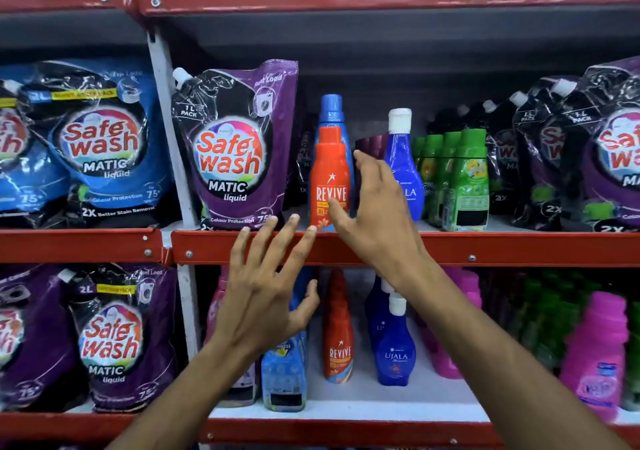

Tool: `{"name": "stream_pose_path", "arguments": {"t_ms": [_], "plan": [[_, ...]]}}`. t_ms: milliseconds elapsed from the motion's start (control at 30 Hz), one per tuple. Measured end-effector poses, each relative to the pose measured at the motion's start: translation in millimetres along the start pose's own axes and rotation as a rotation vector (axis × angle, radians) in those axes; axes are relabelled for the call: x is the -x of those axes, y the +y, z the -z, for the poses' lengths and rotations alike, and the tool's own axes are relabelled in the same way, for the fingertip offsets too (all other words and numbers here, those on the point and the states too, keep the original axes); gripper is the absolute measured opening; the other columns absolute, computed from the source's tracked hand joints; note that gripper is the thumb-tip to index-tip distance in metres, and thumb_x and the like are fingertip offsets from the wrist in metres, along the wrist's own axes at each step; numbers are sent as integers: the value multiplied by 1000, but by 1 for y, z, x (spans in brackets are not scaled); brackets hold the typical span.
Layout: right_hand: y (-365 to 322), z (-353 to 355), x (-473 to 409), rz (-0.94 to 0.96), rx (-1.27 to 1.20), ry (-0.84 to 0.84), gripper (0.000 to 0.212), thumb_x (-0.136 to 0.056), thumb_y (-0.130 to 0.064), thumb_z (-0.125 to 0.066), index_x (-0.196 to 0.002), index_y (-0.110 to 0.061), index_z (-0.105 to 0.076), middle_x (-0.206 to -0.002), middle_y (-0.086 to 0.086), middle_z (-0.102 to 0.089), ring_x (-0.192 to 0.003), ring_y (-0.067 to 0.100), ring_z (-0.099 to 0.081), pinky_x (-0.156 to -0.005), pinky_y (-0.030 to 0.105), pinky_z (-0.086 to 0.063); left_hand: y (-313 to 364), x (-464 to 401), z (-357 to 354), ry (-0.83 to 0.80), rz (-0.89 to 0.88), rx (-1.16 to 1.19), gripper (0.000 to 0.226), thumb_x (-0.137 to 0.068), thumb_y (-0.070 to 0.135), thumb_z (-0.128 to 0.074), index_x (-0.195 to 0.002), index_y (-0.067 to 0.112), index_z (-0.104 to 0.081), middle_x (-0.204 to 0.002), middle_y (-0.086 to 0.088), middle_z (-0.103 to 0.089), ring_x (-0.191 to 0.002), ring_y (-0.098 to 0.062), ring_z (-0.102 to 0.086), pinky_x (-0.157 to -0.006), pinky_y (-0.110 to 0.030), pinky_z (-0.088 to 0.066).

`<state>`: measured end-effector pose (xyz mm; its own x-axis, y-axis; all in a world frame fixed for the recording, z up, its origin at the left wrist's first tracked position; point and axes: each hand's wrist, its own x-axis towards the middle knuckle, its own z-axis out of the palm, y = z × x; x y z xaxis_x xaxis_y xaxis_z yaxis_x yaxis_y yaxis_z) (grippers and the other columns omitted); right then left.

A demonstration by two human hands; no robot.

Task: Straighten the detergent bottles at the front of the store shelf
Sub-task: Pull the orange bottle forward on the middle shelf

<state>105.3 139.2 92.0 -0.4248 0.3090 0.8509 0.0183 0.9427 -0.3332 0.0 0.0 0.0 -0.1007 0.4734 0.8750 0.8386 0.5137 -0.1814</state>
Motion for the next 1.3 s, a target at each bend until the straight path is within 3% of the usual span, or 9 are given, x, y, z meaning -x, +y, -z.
{"name": "stream_pose_path", "arguments": {"t_ms": [167,300,533,667,867,1167,1300], "plan": [[-8,-17,-20,-125,90,-30,66,-82,-40,-69,-133,-7,-43,-127,17,-59,-113,38,-60,-94,45,-50,-7,6,-13,-73,-3,-57,80,-82,41,-64,-153,17,-39,-159,-14,-41,-148,-38,-34,-118,-63,-28],[-10,-24,-28,-176,129,-1,63,-77,-46,-75,-120,-7,-51,-119,17,-65,-108,40,-63,-86,45,-51,-8,8,-17,-56,-6,-88,84,-82,42,-64,-156,17,-34,-160,-15,-37,-150,-38,-30,-121,-63,-24],[-8,-1,-21,-85,0,158,64,-71,-49,-78,-121,-14,-58,-114,7,-66,-103,26,-64,-89,41,-52,-10,11,-23,-12,-18,-91,87,-82,41,-65,-158,17,-29,-161,-16,-36,-151,-38,-27,-122,-63,-20],[-15,37,4,-25,-114,276,62,-71,-51,-79,-120,-18,-61,-112,-1,-69,-98,14,-65,-88,31,-52,-12,11,-27,9,-23,-85,86,-83,40,-65,-158,16,-29,-160,-16,-37,-151,-38,-27,-122,-64,-20],[8,47,80,-86,-198,15,60,-70,-48,-85,-119,-23,-61,-107,-5,-73,-93,11,-70,-83,39,-58,-13,11,-31,39,-21,-80,87,-80,39,-66,-157,17,-31,-159,-16,-39,-150,-37,-29,-123,-63,-18],[92,-58,173,-351,-165,-299,59,-65,-48,-80,-115,-26,-58,-106,-5,-67,-93,13,-64,-82,40,-56,-12,13,-36,65,-3,-69,88,-80,39,-67,-157,19,-30,-160,-13,-39,-151,-35,-26,-125,-61,-14],[114,-93,190,-418,-111,-385,55,-65,-45,-81,-108,-22,-56,-102,1,-66,-93,24,-65,-79,36,-52,-11,12,-36,75,9,-49,89,-78,37,-69,-157,20,-31,-160,-12,-39,-152,-33,-25,-126,-61,-12]]}}
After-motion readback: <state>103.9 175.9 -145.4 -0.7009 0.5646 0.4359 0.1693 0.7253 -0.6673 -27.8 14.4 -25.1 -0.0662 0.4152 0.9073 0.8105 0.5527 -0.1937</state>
